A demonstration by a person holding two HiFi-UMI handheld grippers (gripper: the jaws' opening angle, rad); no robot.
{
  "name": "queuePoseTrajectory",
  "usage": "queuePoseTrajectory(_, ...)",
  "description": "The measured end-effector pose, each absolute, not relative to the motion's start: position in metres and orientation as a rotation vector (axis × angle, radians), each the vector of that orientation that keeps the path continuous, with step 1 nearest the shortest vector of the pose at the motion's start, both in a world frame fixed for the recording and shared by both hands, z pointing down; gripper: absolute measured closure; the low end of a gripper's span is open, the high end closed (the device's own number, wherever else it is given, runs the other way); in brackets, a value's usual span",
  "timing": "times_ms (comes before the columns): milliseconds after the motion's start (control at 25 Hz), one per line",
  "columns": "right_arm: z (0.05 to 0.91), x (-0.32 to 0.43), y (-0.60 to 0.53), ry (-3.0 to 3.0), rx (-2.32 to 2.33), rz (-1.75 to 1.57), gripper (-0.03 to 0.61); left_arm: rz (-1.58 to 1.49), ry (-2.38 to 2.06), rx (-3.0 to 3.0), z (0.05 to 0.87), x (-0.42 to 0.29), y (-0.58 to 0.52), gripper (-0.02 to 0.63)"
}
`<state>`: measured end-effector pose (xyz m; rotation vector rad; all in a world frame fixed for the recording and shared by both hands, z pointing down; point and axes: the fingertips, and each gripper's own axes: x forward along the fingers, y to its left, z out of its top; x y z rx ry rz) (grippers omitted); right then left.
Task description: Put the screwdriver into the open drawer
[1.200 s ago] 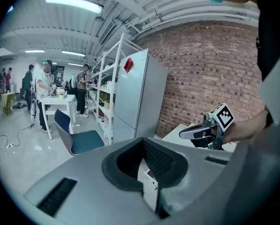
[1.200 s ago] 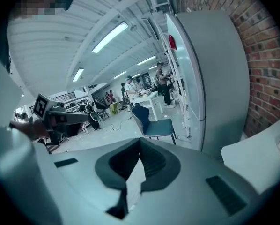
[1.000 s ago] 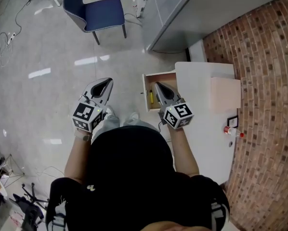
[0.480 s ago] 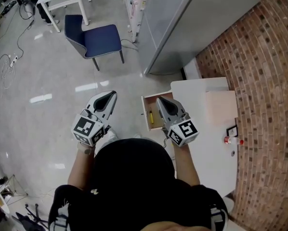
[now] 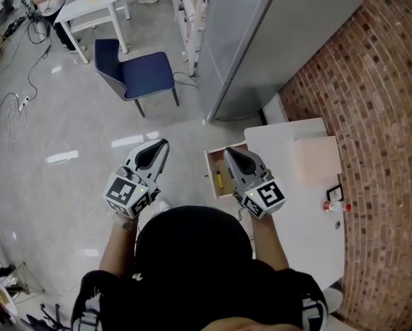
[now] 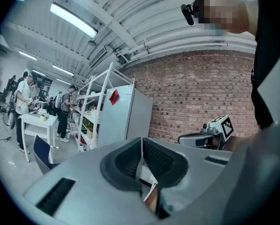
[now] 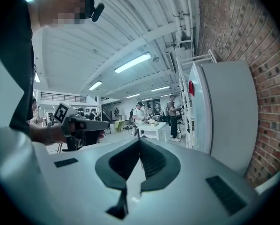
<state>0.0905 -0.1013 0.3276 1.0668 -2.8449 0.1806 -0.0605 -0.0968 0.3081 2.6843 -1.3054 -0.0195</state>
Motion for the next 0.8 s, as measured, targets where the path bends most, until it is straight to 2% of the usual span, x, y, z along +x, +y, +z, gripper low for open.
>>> queuePoseTrajectory(800,0.329,0.079,-0.09,-2.844,1.069,0.134,0.569,0.037,-1.298,2.698,0.313,-0.062,-0.089,0.611)
